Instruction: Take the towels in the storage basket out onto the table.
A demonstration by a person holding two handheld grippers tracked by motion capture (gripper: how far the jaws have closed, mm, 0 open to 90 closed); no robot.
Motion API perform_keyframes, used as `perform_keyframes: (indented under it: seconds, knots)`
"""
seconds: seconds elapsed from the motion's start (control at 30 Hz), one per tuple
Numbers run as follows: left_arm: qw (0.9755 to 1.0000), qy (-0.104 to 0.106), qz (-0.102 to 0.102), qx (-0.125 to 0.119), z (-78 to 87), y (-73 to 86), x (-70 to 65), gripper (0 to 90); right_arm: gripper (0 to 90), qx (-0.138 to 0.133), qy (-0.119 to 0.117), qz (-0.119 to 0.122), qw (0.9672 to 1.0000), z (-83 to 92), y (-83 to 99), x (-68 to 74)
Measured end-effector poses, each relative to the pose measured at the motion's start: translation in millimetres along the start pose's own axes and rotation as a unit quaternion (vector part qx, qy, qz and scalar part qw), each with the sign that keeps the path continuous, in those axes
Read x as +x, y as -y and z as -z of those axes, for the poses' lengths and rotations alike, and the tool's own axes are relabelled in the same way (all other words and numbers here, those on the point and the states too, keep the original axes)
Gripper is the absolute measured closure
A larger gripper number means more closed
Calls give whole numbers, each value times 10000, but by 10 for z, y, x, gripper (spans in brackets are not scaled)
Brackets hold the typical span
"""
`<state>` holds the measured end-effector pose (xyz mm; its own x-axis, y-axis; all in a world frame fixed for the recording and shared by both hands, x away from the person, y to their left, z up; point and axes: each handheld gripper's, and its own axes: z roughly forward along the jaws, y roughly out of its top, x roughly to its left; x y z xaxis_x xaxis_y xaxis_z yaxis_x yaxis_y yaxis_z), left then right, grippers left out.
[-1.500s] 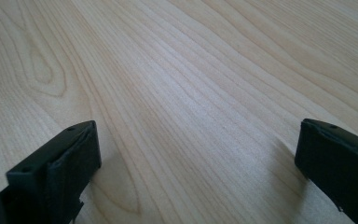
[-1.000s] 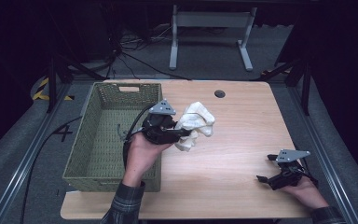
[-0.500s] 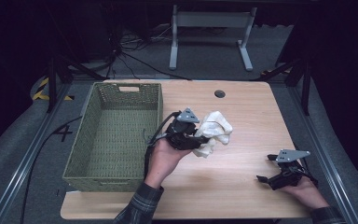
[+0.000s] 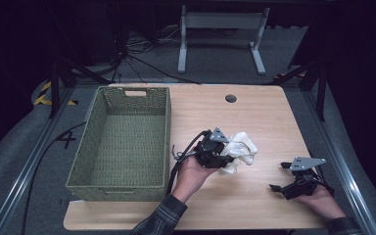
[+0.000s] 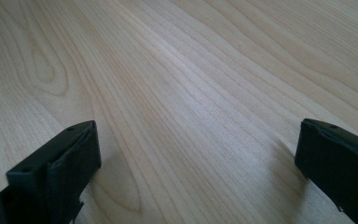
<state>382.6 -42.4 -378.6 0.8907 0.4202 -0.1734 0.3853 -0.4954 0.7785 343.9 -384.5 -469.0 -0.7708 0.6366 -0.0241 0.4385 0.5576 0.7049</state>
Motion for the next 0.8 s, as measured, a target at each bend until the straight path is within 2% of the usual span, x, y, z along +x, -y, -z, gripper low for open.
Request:
perform_keyframes:
  seconds: [0.17, 0.4, 0.57, 0.67, 0.73, 0.77, 0.8]
  knots:
    - [10000, -8, 78, 14, -189, 102, 22, 697, 3, 1, 0, 0, 10000, 0, 0, 0]
    - [9997, 1, 152, 181, -472, 238, 82, 695, 3, 6, -8, 9, 10000, 0, -1, -2]
    - [9992, -34, 117, 368, -669, 317, 108, 675, 3, 8, -9, 13, 10000, -1, -3, -2]
    - [9987, -58, 177, 480, -733, 362, 122, 590, 3, 7, -6, 10, 10000, -1, -2, 1]
    - [9988, -59, 205, 452, -727, 368, 118, 498, 3, 6, -5, 11, 10000, -1, -2, 2]
    - [9990, -91, 175, 392, -696, 359, 110, 498, 2, 5, -8, 13, 10000, 0, -1, 4]
    - [9992, -116, 146, 352, -650, 345, 97, 452, 3, 5, -8, 13, 10000, 0, -1, 4]
